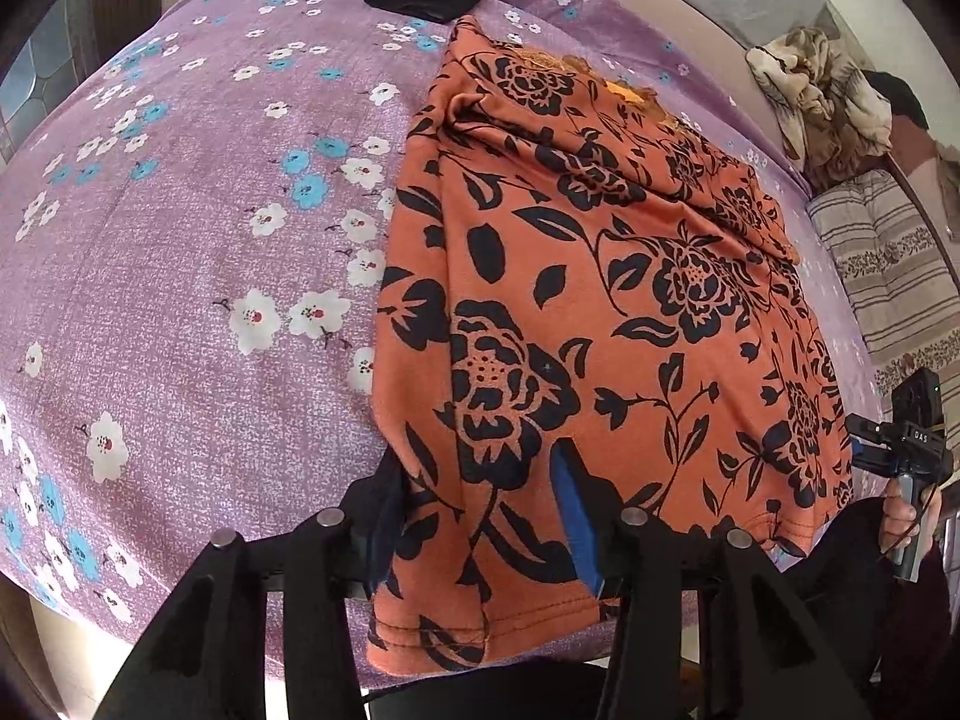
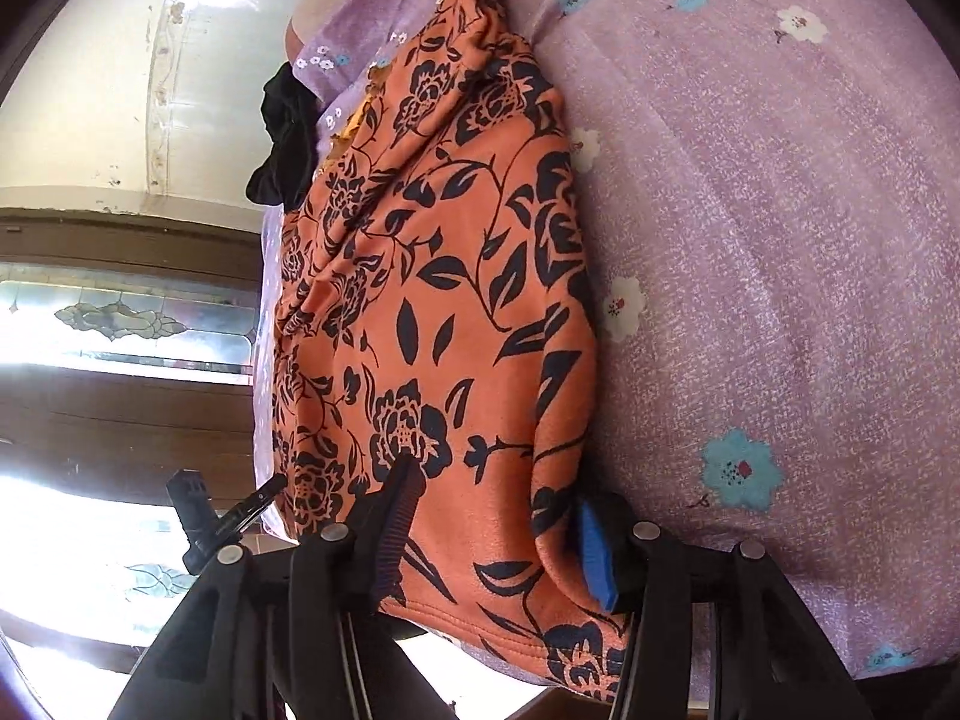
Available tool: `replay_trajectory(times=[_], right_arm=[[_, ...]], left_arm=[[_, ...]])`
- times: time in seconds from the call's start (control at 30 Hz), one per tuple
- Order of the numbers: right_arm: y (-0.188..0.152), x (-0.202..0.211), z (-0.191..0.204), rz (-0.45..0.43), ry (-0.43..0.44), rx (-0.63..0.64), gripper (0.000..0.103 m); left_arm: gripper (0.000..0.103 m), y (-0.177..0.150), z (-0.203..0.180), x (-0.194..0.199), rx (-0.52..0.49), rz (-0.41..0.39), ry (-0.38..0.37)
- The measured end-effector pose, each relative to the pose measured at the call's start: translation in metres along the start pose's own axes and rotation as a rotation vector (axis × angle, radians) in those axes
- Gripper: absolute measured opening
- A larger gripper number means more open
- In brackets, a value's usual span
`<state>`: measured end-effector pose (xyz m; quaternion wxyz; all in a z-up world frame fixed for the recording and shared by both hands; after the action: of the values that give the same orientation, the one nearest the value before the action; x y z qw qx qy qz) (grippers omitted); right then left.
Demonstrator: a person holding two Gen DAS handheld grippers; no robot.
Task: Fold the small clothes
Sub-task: 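Grasp the hem with both grippers and lift it toward the collar, then lay the hem over the body near the collar and release both grippers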
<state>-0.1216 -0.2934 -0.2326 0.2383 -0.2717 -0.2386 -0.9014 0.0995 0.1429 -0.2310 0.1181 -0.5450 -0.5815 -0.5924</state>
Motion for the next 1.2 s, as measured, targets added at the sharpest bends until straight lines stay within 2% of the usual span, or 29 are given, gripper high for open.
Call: replay_trajectory(times=[0.07,0.1,0.13,0.2,0.3,0.4,0.53,0.6,0.7,0.83,0.93,1.0,1.03,1.07,1.1,1.13,1.2], right_arm=[[-0.004,0.000,0.013,-0.017,-0.048,0.117,0.052],[-0.007,-0.001,0.020,-0.026,-0.081,0.182,0.034],[-0.011,-0.004,0.024,-0.020,-0.100,0.223,0.018],[-0.013,-0.007,0.030,-0.025,-0.106,0.251,0.014],[-0.011,-0.005,0.038,-0.052,-0.074,0.262,0.012],[0.001,0.001,0.051,-0.105,0.002,0.235,0.011],[0.031,0.008,0.075,-0.185,0.128,0.200,0.011],[0.055,0.004,0.084,-0.225,0.170,0.176,0.011],[0.098,-0.011,0.092,-0.289,0.202,0.131,0.011],[0.166,-0.042,0.082,-0.375,0.216,0.014,0.011],[0.214,-0.066,0.058,-0.418,0.146,-0.072,0.011],[0.239,-0.088,0.034,-0.413,0.097,-0.158,0.016],[0.247,-0.097,0.022,-0.419,0.089,-0.195,0.024],[0.254,-0.105,0.009,-0.426,0.093,-0.231,0.033],[0.258,-0.111,-0.003,-0.431,0.113,-0.272,0.052],[0.259,-0.112,-0.014,-0.465,0.145,-0.322,0.063],[0.259,-0.106,-0.024,-0.525,0.183,-0.380,0.063]], left_arm=[[0.042,0.000,-0.001,0.000,-0.018,-0.007,0.010],[0.023,0.000,-0.001,0.001,-0.020,-0.011,0.012],[0.012,0.000,0.001,0.000,-0.015,-0.010,0.010],[0.010,0.000,0.003,0.002,0.004,-0.012,-0.001],[0.009,0.004,0.000,0.008,0.006,-0.021,-0.023],[0.009,0.021,-0.005,0.024,0.032,-0.064,-0.089],[0.009,0.062,-0.009,0.039,0.065,-0.121,-0.141],[0.009,0.087,-0.013,0.036,0.067,-0.135,-0.138],[0.009,0.130,-0.020,0.018,0.046,-0.151,-0.117],[0.009,0.194,-0.022,-0.031,0.059,-0.144,-0.077],[0.009,0.238,-0.015,-0.080,0.102,-0.145,-0.022],[0.013,0.253,0.005,-0.120,0.194,-0.117,0.055],[0.013,0.252,0.019,-0.139,0.261,-0.096,0.100],[0.014,0.249,0.031,-0.156,0.318,-0.075,0.113],[0.015,0.244,0.041,-0.167,0.361,-0.072,0.107],[0.016,0.239,0.047,-0.168,0.393,-0.114,0.092],[0.016,0.232,0.049,-0.155,0.427,-0.199,0.068]])
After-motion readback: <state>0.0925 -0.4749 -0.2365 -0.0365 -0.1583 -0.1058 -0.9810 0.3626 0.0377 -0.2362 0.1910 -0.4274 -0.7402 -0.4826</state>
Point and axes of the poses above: each gripper's, at about its wrist camera, not at the fingertips, and x roughly against the way its jaws point, z to its left, y to its top, the point moved 1 cm from there along -x, roughly the way its jaws point, and after that the axes turned 13 degrees about -z, right-handed, at the moved point
